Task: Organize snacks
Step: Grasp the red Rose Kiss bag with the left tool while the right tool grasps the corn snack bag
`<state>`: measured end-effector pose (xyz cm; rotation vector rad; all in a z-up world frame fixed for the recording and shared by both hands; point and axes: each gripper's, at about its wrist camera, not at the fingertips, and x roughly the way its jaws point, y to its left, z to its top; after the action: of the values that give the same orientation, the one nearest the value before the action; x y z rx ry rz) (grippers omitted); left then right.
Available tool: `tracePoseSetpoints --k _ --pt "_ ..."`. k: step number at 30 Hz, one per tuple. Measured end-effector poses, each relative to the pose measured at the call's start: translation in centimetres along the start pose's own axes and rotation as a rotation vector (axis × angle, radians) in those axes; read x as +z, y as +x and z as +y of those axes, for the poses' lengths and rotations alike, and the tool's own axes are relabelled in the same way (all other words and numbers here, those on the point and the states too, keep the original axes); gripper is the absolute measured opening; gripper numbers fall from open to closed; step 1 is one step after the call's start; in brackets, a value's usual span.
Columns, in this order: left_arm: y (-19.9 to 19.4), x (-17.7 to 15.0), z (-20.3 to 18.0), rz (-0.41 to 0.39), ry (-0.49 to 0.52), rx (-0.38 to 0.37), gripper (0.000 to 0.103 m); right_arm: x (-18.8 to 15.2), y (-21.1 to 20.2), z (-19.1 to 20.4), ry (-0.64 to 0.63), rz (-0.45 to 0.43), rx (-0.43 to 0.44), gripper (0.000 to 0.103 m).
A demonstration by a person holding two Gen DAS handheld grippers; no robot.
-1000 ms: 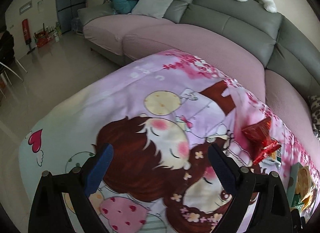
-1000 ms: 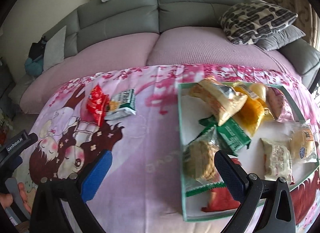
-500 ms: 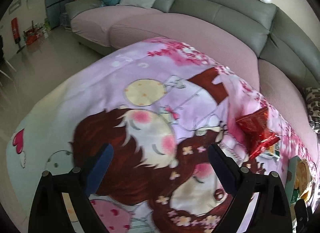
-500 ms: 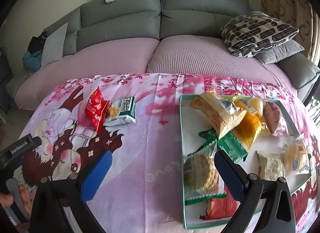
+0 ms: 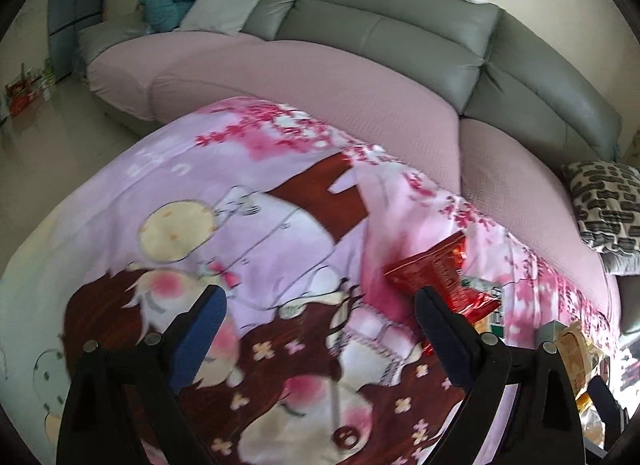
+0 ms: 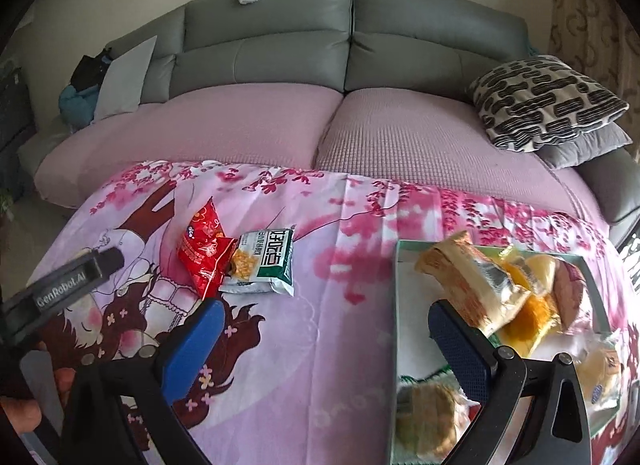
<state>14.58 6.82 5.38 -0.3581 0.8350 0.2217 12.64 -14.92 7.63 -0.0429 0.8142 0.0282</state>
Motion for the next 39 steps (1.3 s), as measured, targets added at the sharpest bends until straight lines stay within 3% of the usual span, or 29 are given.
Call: tracePoseSetpoints --k 17,23,30,32,39 --pt "4.0 2.3 -4.4 0.117 0.036 -0.222 0.095 1.1 6.0 1.3 -0.032 0.050 0.035 0.103" --pt "6.3 1.6 -5.4 0.175 0.044 -0.230 0.092 0.6 8.0 2.2 -0.053 0.096 0.068 0.103" --pt "7.6 1.4 -5.6 0.186 0.053 -0.189 0.062 0.4 9.3 3.1 -0.076 0.118 0.090 0.103" --pt "7.5 1.3 -5.0 0.178 0.038 -0.194 0.060 0.4 9.5 3.3 -0.077 0.124 0.104 0.103" --pt "5.8 0.9 -1.9 0.117 0.016 -0.083 0.059 0.6 9.6 3.7 -0.099 0.123 0.104 0.103"
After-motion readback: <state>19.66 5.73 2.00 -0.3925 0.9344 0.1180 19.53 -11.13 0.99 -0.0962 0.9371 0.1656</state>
